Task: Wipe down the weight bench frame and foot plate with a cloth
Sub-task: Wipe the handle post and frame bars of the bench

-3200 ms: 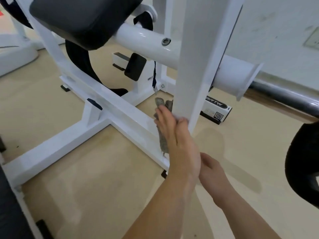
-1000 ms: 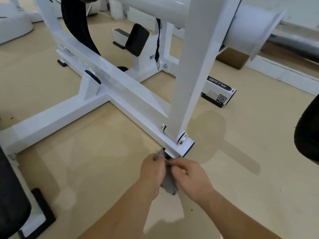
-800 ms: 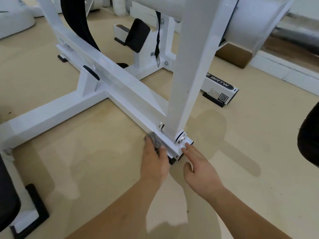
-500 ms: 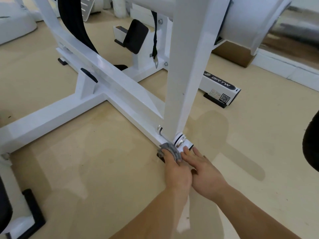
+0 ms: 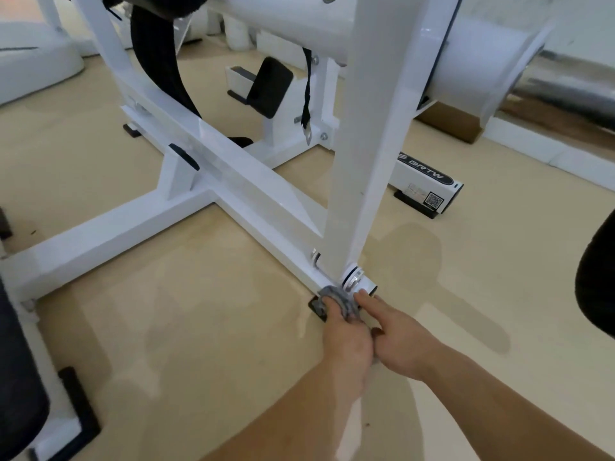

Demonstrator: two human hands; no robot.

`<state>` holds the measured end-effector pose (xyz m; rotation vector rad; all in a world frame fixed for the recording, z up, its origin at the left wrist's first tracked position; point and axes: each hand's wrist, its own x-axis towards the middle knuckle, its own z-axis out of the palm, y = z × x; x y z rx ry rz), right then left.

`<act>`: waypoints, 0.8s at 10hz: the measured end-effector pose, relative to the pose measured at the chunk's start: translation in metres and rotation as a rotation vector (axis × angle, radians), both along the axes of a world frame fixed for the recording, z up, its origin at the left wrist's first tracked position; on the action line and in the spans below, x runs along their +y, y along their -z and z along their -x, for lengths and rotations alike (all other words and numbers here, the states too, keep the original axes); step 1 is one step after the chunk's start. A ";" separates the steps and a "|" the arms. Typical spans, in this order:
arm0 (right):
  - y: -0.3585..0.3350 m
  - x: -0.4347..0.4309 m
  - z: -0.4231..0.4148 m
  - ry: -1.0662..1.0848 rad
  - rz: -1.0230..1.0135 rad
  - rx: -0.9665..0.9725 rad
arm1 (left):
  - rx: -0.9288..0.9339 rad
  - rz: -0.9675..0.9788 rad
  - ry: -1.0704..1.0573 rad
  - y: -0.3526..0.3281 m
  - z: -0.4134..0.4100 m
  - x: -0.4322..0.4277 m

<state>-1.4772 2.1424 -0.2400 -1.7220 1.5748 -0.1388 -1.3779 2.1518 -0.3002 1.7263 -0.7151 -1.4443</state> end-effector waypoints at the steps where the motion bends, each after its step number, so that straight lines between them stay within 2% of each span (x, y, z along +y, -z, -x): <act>1: -0.004 0.001 -0.001 0.020 0.037 0.074 | -0.039 0.008 -0.075 -0.005 -0.035 -0.035; 2: -0.009 -0.002 -0.004 0.092 0.124 0.065 | 0.152 0.036 -0.306 -0.033 -0.067 -0.074; 3: -0.022 -0.008 -0.013 0.178 0.224 -0.037 | 0.156 0.127 -0.358 -0.075 -0.043 -0.076; 4: -0.034 -0.011 -0.016 0.233 0.256 -0.131 | 0.262 0.136 -0.399 -0.083 0.005 -0.049; 5: -0.041 -0.007 -0.010 0.259 0.201 -0.102 | 0.317 0.056 -0.289 -0.057 0.001 -0.038; 6: -0.045 0.003 -0.003 0.248 0.156 -0.091 | 0.315 -0.047 -0.253 -0.042 -0.017 -0.046; 7: -0.044 0.010 0.000 0.232 0.136 -0.090 | 0.252 0.028 -0.293 -0.046 -0.010 -0.033; 8: -0.042 0.009 0.004 0.289 0.088 -0.122 | 0.125 0.039 -0.225 -0.051 0.012 -0.011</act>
